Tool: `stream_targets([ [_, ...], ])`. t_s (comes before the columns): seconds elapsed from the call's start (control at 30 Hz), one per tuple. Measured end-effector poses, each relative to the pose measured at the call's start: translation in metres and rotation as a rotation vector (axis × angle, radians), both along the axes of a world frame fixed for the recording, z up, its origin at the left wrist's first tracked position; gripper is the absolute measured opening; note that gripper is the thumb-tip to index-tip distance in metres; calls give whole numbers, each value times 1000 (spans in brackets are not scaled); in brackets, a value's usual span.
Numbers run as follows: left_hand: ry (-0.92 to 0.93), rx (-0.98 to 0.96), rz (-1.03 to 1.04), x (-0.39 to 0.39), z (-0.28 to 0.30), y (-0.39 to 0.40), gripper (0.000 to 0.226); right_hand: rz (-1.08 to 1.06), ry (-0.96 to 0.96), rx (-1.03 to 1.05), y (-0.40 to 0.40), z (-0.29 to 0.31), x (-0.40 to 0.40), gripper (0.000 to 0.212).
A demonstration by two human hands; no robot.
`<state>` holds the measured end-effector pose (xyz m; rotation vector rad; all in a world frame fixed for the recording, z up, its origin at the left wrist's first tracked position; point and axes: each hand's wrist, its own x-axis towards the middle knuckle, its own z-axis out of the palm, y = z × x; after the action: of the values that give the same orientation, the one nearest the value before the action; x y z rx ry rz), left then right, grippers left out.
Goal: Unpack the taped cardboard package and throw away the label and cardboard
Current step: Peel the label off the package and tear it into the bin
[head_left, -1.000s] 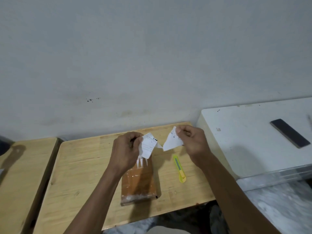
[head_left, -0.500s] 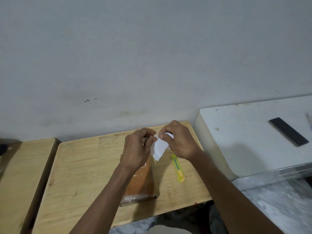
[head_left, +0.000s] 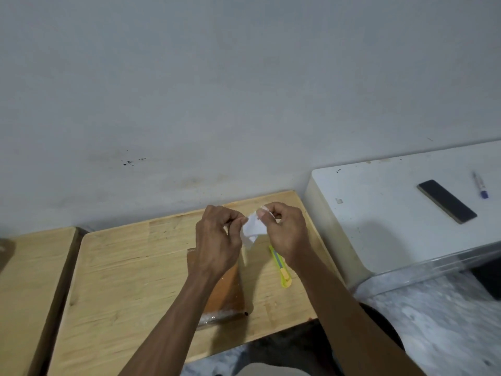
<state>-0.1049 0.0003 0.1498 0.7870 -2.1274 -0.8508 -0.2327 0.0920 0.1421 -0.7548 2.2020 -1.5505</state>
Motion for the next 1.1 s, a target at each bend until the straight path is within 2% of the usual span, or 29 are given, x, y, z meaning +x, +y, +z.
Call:
stream_targets([
  [0.07,45,107,54,11,-5,-2,14,-272,-200,-71,11,-10,-15,23],
  [0.13,57,219,98,22,-10,-14,10,-431,-312,-70,31,-14,-35,27],
  [0.3,-41,367,21,21,-26,-29,10,-394,-255,6,65,-11,-30,24],
  [0.37,-101,365,-30,15,-34,-25,9,-395,-210,53,73,-14,-16,17],
  [0.5,-229,322,-138,-2,-45,-6,10,-501,-150,142,106,-28,0,22],
  [0.57,-268,288,-195,-13,-48,11,9,-543,-149,169,129,-31,5,17],
  [0.73,-328,224,-351,-44,-62,58,15,-766,-72,227,193,-31,0,14],
  [0.93,-339,164,-469,-98,-71,138,14,-958,-51,192,276,-42,-23,16],
  [1.1,-408,149,-540,-154,-88,231,15,-1081,-117,243,348,-76,-49,26],
])
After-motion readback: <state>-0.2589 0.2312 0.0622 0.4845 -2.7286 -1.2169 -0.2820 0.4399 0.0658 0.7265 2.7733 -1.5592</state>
